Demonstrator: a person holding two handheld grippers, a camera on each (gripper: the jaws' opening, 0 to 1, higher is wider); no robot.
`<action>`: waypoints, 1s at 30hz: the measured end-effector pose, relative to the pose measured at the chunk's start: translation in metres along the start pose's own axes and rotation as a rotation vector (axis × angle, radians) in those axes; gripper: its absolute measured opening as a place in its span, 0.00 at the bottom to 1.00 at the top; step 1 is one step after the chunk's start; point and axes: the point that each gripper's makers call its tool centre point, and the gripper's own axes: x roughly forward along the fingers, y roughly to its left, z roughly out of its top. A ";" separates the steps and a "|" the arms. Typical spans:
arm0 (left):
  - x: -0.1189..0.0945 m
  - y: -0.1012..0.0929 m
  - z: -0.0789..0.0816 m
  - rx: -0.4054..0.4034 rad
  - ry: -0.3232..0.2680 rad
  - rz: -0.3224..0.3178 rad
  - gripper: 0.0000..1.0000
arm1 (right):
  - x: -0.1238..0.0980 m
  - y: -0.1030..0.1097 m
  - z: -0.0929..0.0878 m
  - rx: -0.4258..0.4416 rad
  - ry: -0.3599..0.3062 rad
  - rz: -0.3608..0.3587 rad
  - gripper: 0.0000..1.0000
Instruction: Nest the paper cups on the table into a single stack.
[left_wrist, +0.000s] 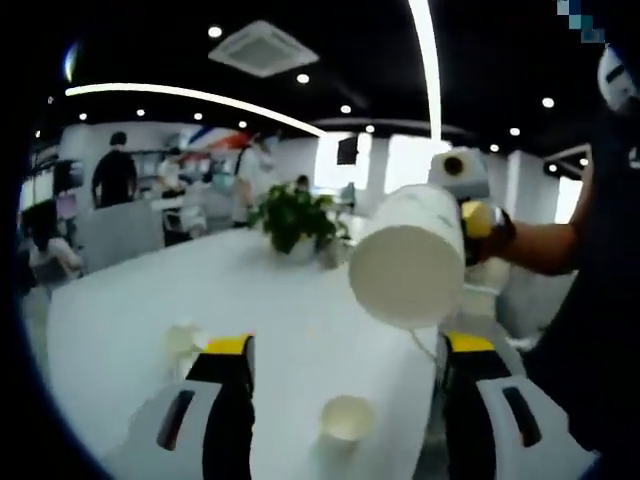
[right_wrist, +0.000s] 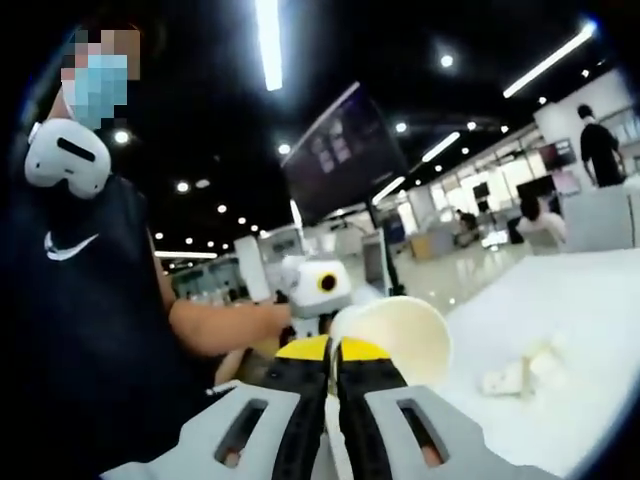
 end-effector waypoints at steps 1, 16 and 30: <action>0.001 -0.001 -0.001 -0.014 0.009 -0.006 0.92 | 0.000 -0.001 0.000 -0.013 0.014 -0.010 0.00; -0.015 0.044 -0.025 -0.027 0.063 0.211 0.98 | -0.003 -0.032 0.000 -0.241 0.330 -0.162 0.00; -0.028 0.055 -0.054 -0.019 0.116 0.273 0.98 | 0.005 -0.023 -0.029 -0.472 0.813 -0.049 0.00</action>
